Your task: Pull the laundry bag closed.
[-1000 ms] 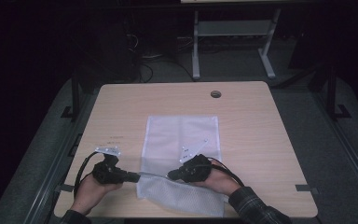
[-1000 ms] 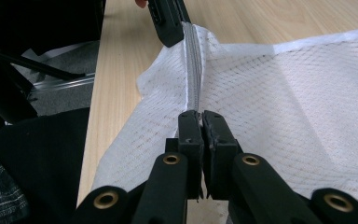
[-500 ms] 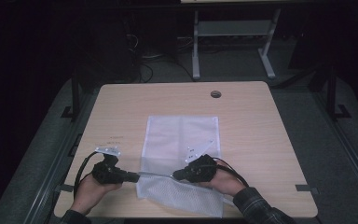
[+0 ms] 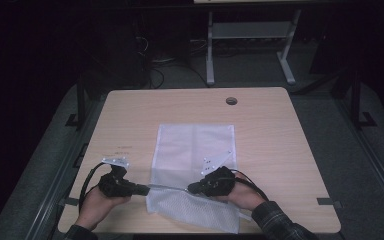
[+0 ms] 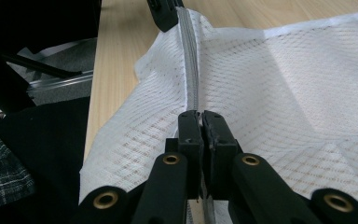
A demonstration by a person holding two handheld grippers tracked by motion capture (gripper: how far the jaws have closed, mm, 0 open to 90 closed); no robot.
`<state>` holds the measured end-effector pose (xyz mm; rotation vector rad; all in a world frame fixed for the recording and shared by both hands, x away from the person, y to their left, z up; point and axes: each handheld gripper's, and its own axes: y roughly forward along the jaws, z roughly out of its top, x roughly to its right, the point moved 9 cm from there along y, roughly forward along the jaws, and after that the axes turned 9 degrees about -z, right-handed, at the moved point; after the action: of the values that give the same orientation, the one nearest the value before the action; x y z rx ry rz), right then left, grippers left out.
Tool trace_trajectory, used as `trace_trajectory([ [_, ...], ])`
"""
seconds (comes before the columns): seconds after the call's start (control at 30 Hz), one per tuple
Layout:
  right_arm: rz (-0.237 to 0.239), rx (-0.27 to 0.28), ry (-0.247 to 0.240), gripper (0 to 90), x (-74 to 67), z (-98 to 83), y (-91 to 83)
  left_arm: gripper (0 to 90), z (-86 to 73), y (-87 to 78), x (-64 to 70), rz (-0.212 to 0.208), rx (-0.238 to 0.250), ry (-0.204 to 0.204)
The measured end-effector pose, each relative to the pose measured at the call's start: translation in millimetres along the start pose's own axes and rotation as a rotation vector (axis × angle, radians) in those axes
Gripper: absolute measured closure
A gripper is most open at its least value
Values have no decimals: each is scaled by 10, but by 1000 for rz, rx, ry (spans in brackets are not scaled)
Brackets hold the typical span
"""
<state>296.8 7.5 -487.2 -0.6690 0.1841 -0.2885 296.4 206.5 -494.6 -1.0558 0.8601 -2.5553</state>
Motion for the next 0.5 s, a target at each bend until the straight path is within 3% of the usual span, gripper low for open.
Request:
trace_trajectory([
  [0.5,-14,-7,13,867,35,-84,-90,863,-13,-29,-21,6,5,-5],
])
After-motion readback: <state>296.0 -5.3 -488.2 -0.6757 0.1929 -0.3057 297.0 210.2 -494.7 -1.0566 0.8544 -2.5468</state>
